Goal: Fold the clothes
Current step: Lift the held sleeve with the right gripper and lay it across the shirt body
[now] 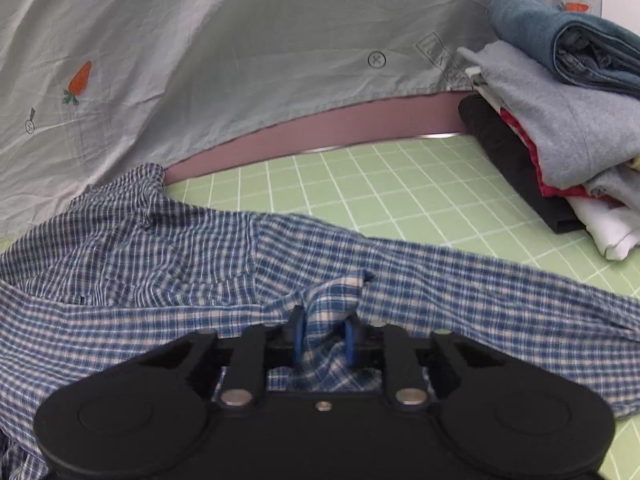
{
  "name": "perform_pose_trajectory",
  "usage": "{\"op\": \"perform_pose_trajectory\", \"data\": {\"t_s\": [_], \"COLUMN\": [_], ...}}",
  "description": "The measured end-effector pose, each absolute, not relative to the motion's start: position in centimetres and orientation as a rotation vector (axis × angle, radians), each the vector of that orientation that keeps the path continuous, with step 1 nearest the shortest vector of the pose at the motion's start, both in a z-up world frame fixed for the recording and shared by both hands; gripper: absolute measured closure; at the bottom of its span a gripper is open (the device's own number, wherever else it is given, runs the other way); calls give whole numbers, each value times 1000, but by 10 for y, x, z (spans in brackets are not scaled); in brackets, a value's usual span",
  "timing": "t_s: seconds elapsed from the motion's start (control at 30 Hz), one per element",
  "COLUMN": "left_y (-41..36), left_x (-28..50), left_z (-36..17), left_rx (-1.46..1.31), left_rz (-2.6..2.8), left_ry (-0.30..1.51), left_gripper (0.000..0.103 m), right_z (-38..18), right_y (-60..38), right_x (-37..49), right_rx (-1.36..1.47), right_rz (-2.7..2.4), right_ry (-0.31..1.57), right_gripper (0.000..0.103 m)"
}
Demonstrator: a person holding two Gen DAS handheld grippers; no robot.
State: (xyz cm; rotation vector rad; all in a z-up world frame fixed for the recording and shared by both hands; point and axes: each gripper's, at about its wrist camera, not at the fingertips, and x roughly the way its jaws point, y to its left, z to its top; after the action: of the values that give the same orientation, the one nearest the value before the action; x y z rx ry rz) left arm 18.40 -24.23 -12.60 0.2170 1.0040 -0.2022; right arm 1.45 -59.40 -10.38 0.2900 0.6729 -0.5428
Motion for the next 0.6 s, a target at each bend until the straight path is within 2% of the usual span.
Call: {"op": "perform_pose_trajectory", "data": {"t_s": [0.13,0.27,0.43,0.6], "left_y": [-241,-239,-239,-248], "left_x": [189,203,231,268], "left_z": [-127,-123,-108,-94], "left_rx": [209,151,85,-39], "left_rz": [-210,-207,-219,-301], "left_ry": [1003,1008,976,969], "left_gripper": [5,6,6,6], "right_z": [-78,-73,-91,-110], "right_y": [-622,-663,-674,-686], "right_x": [14,17,27,21], "right_rx": [280,298,238,328], "right_rz": [-618,-772,-772,-799], "right_ry": [565,543,627,659], "right_gripper": [88,88,87,86]}}
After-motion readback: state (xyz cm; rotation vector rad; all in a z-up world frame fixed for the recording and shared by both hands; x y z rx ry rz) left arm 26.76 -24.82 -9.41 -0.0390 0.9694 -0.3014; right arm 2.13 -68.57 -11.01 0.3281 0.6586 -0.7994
